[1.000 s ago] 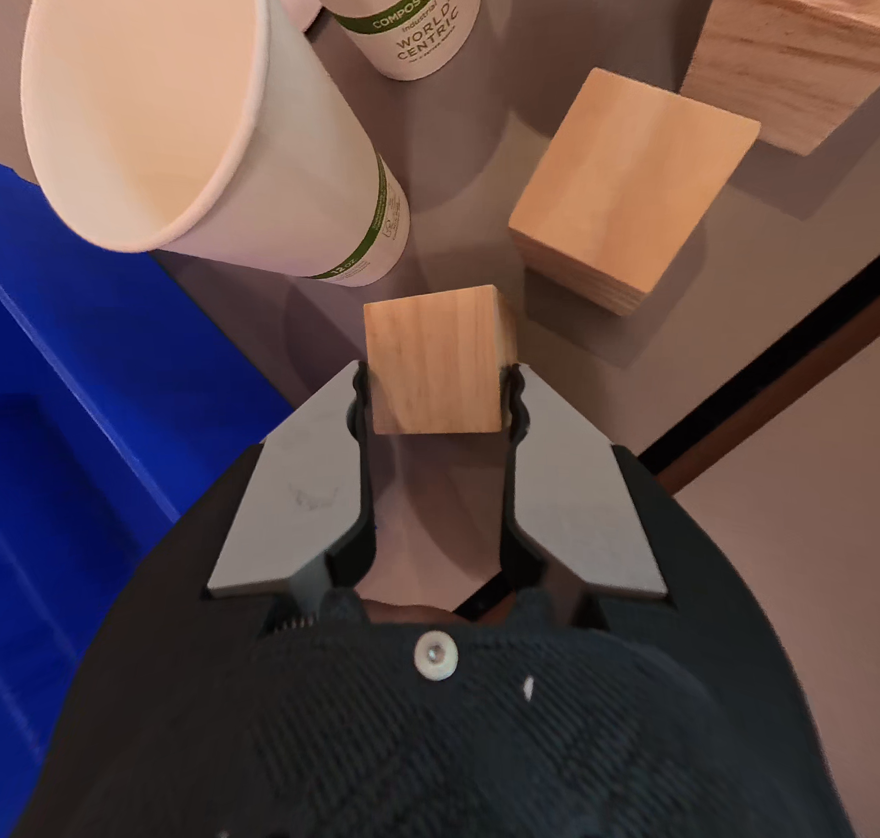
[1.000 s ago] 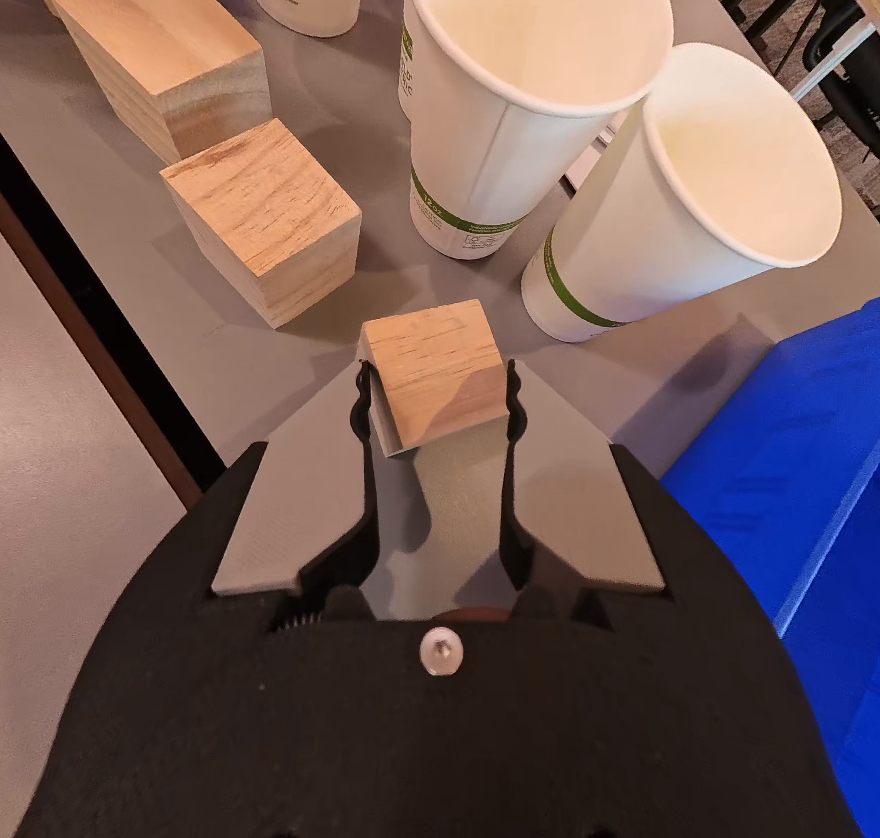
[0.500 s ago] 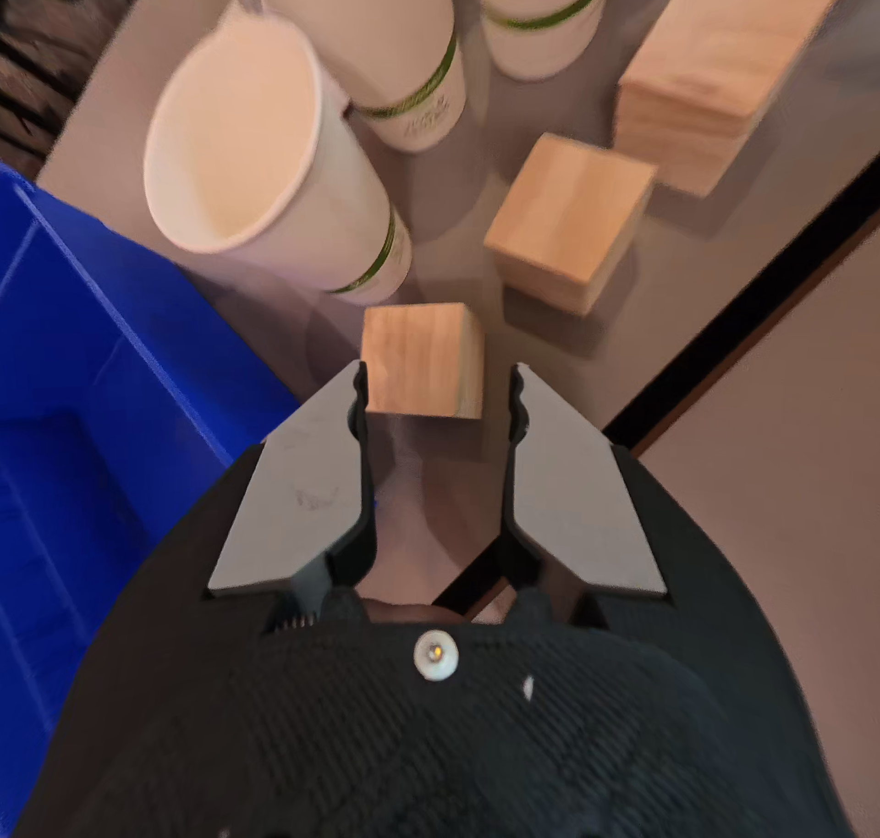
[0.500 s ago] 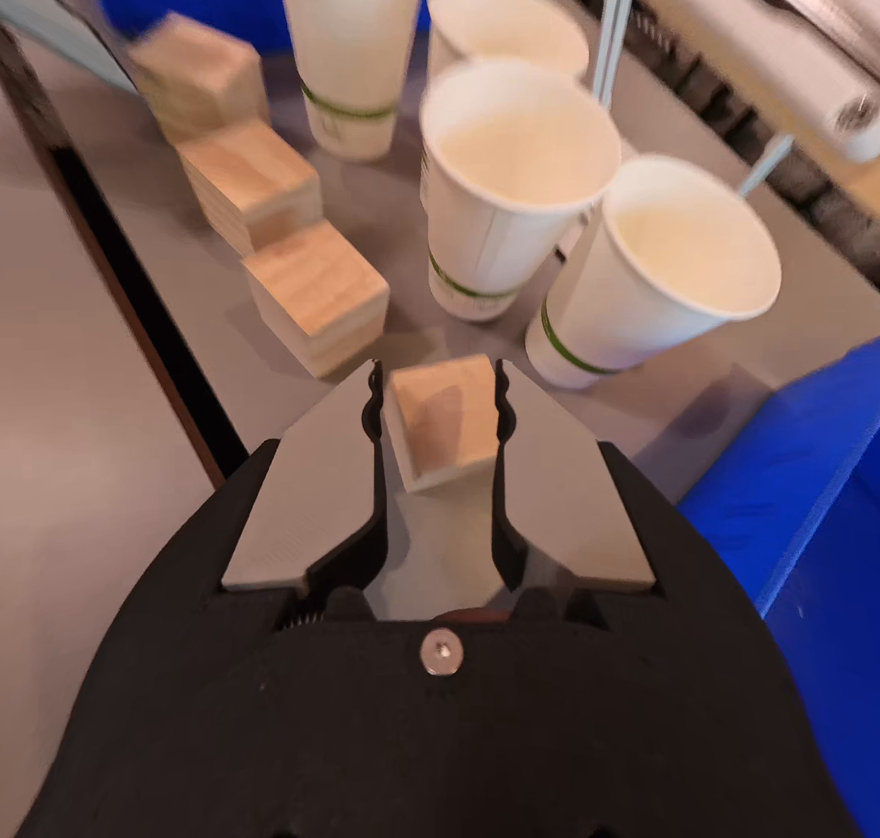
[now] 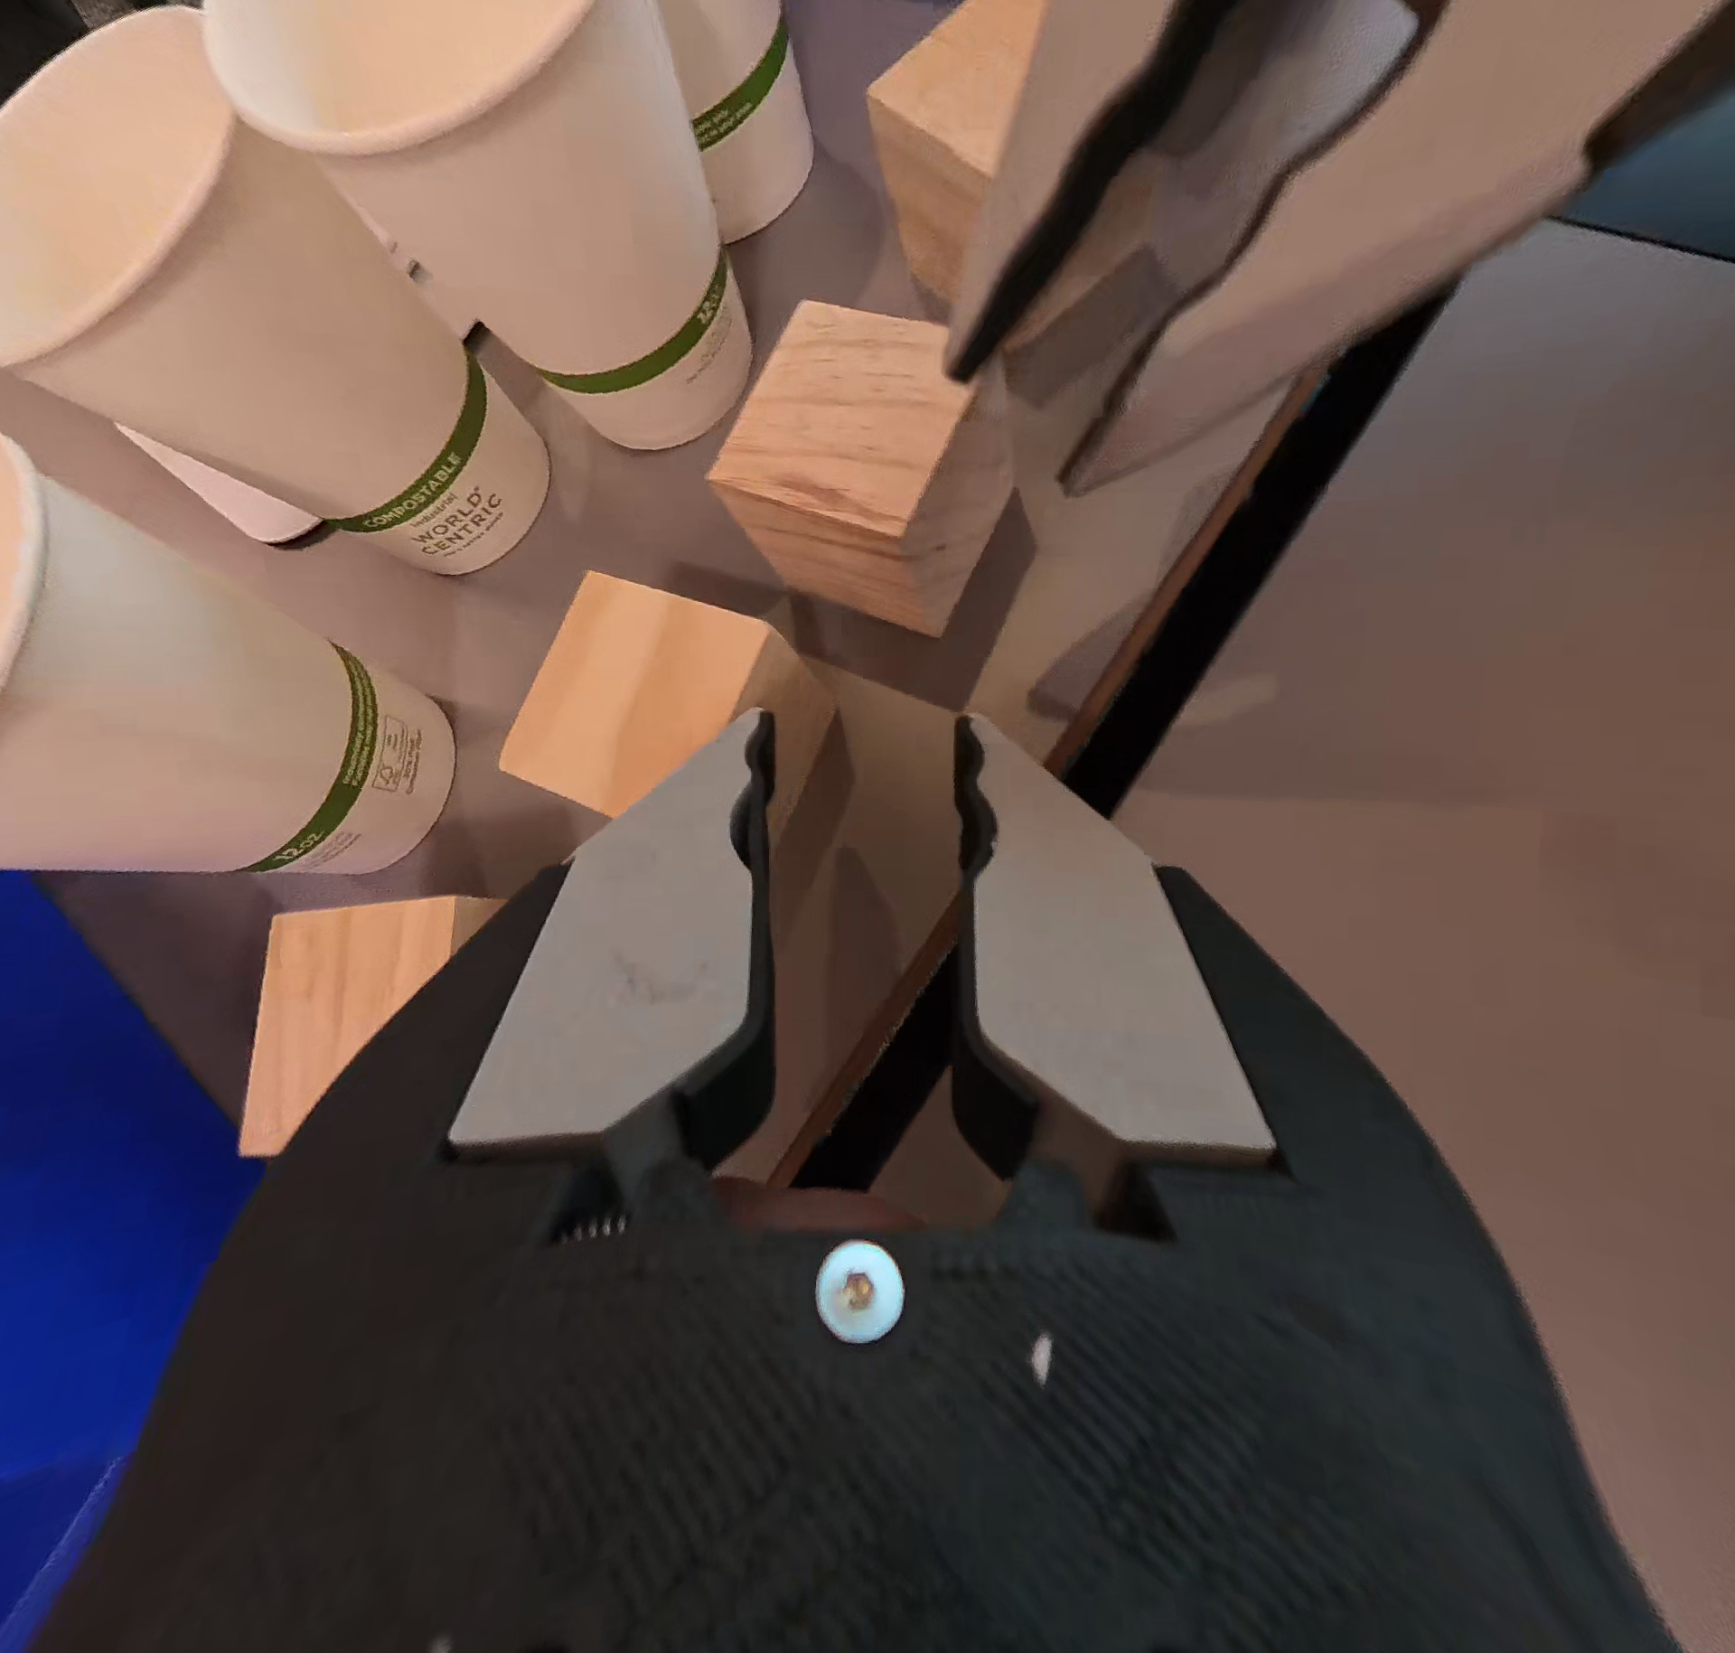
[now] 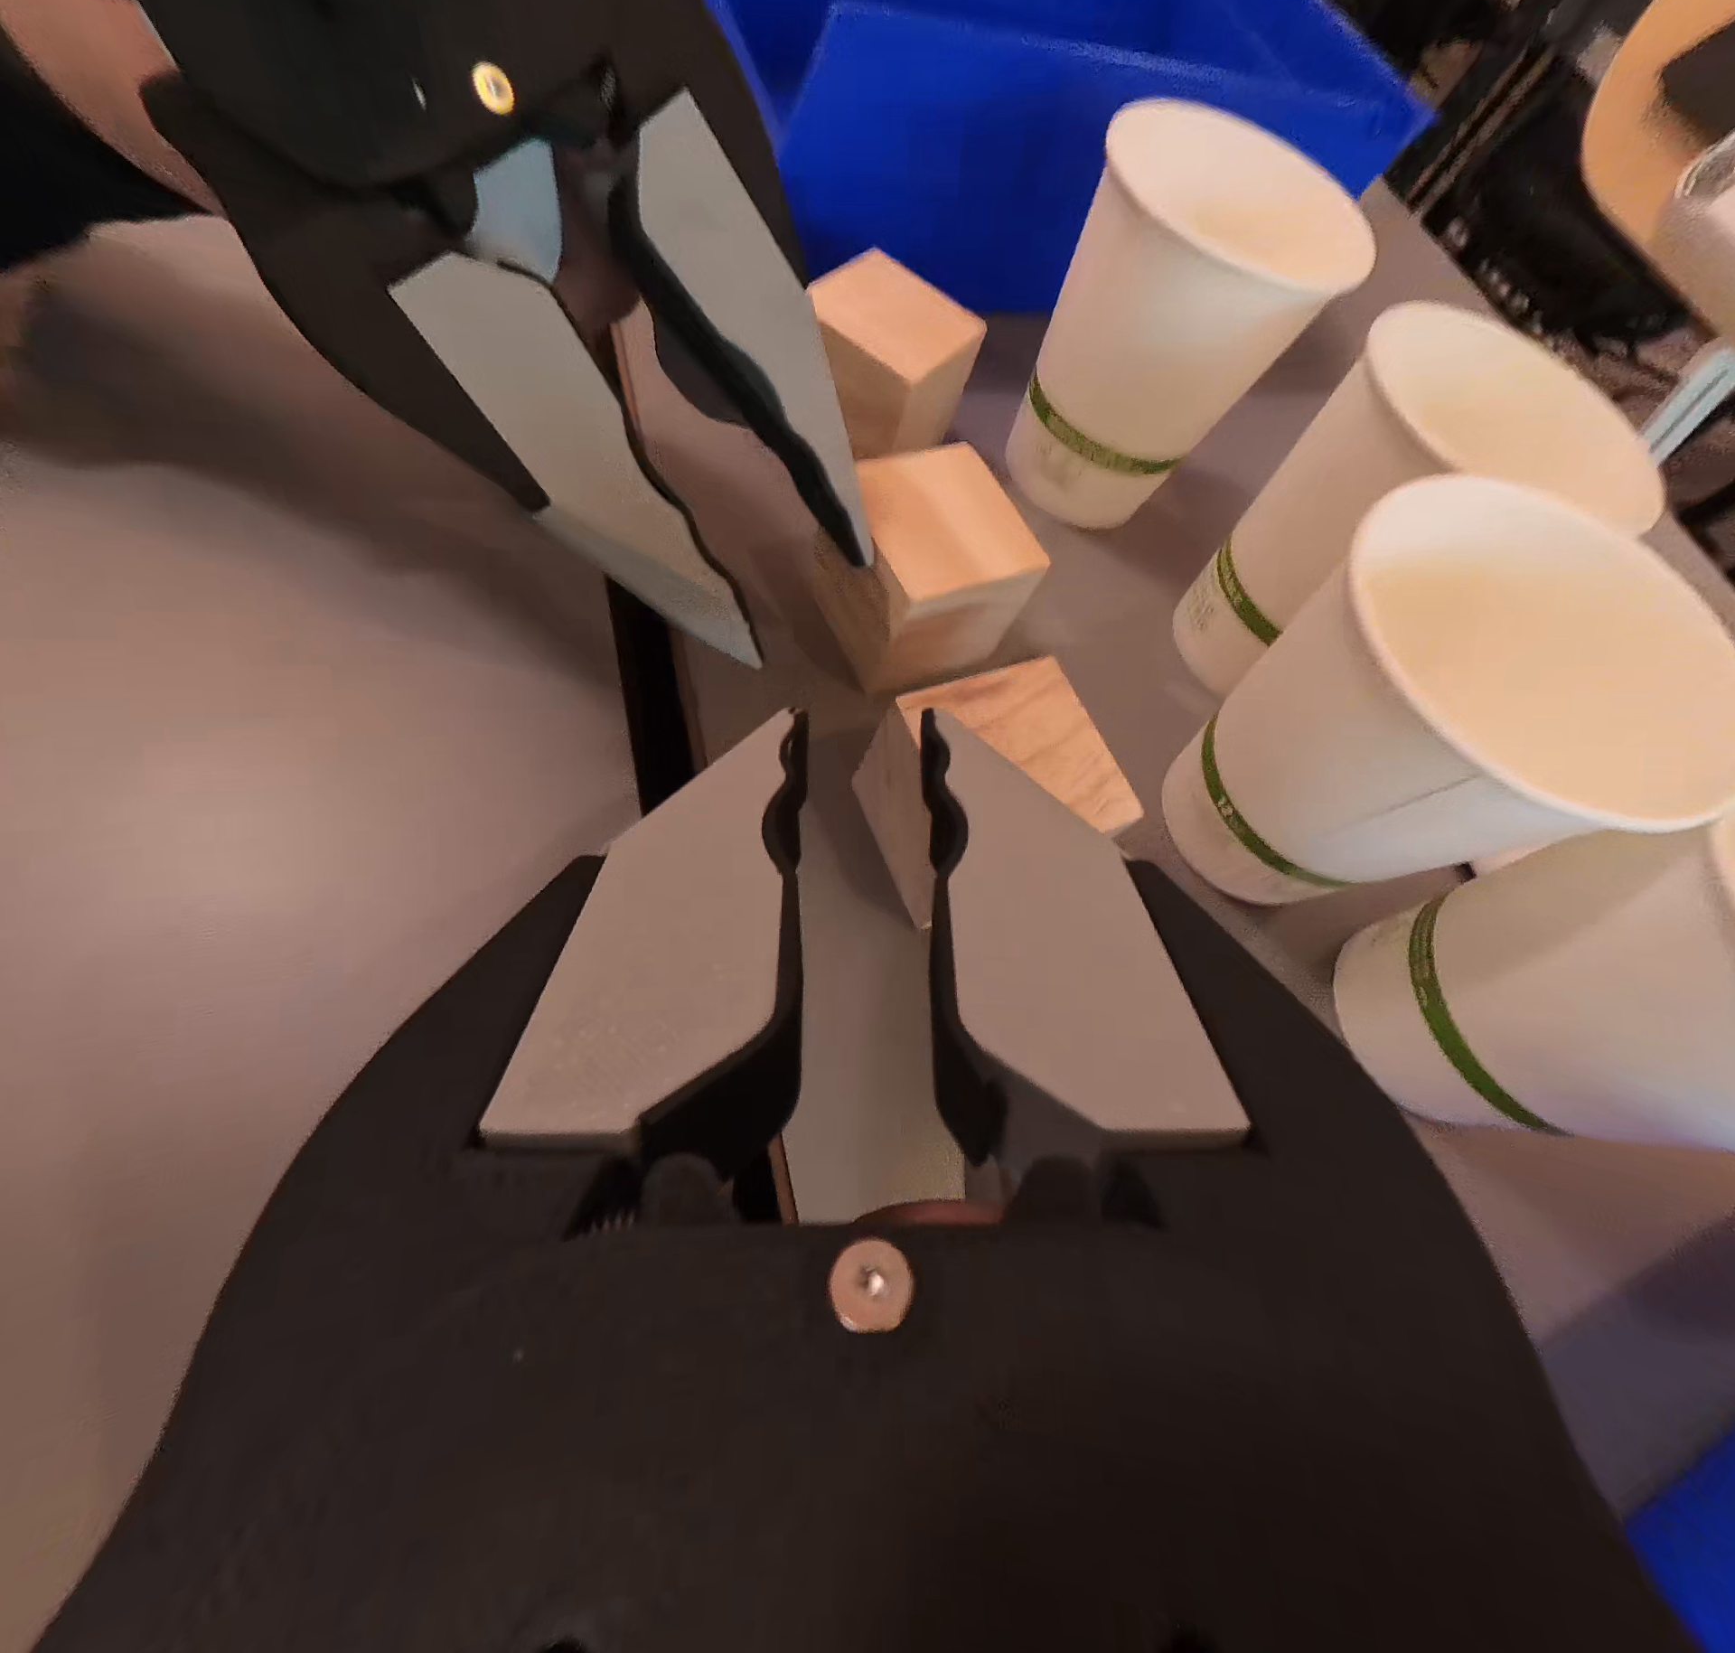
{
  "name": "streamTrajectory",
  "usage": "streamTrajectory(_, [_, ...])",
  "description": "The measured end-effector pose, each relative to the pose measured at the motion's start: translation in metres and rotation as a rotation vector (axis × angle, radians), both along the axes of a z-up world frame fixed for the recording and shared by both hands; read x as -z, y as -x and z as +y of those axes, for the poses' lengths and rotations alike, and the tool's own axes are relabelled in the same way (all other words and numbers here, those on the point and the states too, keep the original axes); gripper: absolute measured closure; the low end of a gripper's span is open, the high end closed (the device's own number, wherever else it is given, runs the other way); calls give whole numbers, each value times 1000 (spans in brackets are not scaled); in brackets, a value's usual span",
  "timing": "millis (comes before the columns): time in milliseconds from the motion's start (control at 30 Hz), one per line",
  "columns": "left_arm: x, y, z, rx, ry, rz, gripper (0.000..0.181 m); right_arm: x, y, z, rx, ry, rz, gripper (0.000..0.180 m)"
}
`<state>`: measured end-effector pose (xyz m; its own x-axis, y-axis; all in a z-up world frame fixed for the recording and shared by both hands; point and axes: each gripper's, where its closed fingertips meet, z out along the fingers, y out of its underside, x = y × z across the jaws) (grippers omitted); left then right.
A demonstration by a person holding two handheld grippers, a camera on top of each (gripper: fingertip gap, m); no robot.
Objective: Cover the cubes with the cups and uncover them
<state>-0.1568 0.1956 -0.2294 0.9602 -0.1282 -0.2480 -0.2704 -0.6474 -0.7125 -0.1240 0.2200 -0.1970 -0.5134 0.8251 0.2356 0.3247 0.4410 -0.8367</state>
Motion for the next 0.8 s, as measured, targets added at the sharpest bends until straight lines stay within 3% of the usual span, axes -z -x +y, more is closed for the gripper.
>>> streamTrajectory(133, [8, 8, 9, -21, -1, -55, 158, 21, 8, 10, 76, -59, -68, 160])
streamTrajectory(267, [16, 15, 9, -44, 21, -70, 153, 23, 14, 14, 127, -45, -69, 160])
streamTrajectory(367, [12, 23, 7, -78, -2, -67, 162, 22, 13, 17, 130, -51, -67, 160])
streamTrajectory(533, [2, 11, -5, -11, -20, -123, 140, 6, 14, 14, 115, 6, 4, 158])
streamTrajectory(633, [-25, 9, -6, 31, -120, -130, 133, -17, 16, 19, 129, 80, 106, 158])
streamTrajectory(800, [-105, 43, 9, -13, -462, -136, 133, -64, 12, 60, 297, 194, 361, 156])
